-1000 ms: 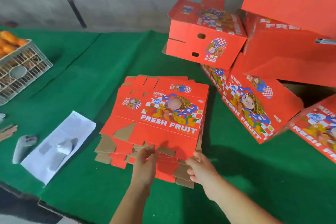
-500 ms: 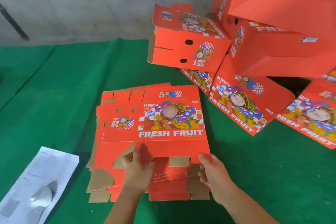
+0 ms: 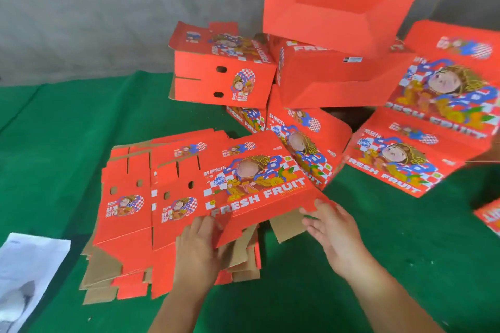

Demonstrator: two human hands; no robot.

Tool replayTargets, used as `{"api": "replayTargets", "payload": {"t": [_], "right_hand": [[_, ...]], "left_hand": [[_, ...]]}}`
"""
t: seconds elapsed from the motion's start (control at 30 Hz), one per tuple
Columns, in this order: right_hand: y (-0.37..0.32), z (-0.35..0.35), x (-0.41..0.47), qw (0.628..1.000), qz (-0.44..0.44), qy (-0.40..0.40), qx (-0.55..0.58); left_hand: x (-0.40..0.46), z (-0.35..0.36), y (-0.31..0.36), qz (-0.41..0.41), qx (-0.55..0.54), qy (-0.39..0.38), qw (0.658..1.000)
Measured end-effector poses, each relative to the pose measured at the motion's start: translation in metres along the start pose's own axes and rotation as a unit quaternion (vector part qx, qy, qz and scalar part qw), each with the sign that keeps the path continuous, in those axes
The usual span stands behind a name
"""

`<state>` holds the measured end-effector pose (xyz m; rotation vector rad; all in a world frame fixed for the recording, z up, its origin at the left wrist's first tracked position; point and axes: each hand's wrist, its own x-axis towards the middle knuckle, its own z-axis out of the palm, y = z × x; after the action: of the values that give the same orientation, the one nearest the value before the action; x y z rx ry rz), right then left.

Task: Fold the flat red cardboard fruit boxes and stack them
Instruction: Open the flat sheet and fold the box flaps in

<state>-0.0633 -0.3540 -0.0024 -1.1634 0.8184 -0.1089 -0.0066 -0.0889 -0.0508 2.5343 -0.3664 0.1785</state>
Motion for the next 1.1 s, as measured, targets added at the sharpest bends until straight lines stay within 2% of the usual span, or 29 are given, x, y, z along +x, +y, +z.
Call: {"api": "replayTargets", "payload": {"t": [0.07,0.13,0.23,0.3,0.4,0.47,0.53,0.63,0.77,0.8,0.9,1.0,1.1], "right_hand": [[-0.01,-0.019,-0.005,0.999,-0.035,-0.035,-0.004],[-0.018,-0.038,-0.011,0.992,-0.082,-0.041,-0.091],[-0.021,-0.063,-0.022,0.959,-0.13,-0.072,-0.243],[-0.014,-0.076,-0.028,0.927,-0.156,-0.129,-0.315],[-0.002,-0.091,-0.038,0.892,-0.17,-0.252,-0.335],[0.002,-0.102,-0.038,0.874,-0.187,-0.282,-0.349],[-0.001,-0.114,-0.035,0.848,-0.223,-0.256,-0.407],[-0.013,-0.13,-0.03,0.796,-0.22,-0.213,-0.522],[-0.036,-0.14,-0.021,0.662,-0.271,-0.177,-0.676],[-0.043,-0.141,-0.019,0.642,-0.273,-0.168,-0.696],[-0.063,-0.146,-0.013,0.614,-0.287,-0.116,-0.726],[-0.083,-0.157,0.002,0.562,-0.33,-0.049,-0.757],[-0.109,-0.164,0.013,0.531,-0.379,0.006,-0.758]], "left_hand": [[-0.003,0.008,0.027,0.069,-0.051,-0.042,0.995],[-0.005,0.018,0.059,0.105,-0.043,-0.059,0.992],[-0.007,0.038,0.11,0.11,-0.043,-0.045,0.992],[-0.008,0.05,0.145,0.104,-0.065,-0.039,0.992],[-0.011,0.062,0.194,0.088,-0.119,-0.002,0.989],[-0.014,0.068,0.219,0.089,-0.16,0.026,0.983],[-0.018,0.074,0.234,0.075,-0.202,0.043,0.976],[-0.024,0.079,0.252,0.054,-0.237,0.07,0.967],[-0.024,0.081,0.273,0.051,-0.253,0.069,0.964],[-0.025,0.082,0.278,0.053,-0.257,0.07,0.962],[-0.024,0.081,0.286,0.048,-0.31,0.092,0.945],[-0.02,0.074,0.294,0.029,-0.426,0.065,0.902],[-0.023,0.07,0.313,0.044,-0.456,0.069,0.886]]}}
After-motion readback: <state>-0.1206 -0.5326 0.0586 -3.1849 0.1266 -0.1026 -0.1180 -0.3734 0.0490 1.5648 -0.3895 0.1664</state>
